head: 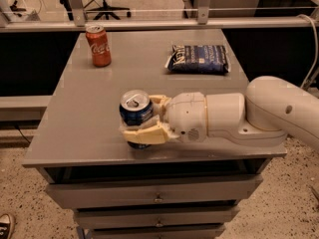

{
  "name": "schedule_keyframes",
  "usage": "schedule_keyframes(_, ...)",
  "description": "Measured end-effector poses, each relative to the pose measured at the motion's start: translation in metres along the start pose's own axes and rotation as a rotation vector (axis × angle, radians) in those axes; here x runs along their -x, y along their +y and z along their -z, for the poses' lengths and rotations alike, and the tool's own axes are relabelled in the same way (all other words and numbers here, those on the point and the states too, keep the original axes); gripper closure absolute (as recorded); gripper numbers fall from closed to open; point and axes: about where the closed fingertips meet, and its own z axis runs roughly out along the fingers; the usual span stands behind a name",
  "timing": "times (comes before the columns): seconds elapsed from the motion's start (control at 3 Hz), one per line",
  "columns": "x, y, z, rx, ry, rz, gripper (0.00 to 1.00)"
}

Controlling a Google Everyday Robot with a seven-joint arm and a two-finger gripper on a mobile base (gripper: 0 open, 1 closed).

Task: Move pepsi can near blue chip bag

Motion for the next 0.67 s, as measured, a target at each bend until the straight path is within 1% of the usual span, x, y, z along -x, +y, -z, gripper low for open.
schedule_keyframes(0.33, -0.001, -0.003, 0.004, -0.016, 0.013, 0.009, 1.00)
schedule_keyframes(0.67, 0.000, -0.037, 0.048, -0.140, 0.058, 0.065, 1.00)
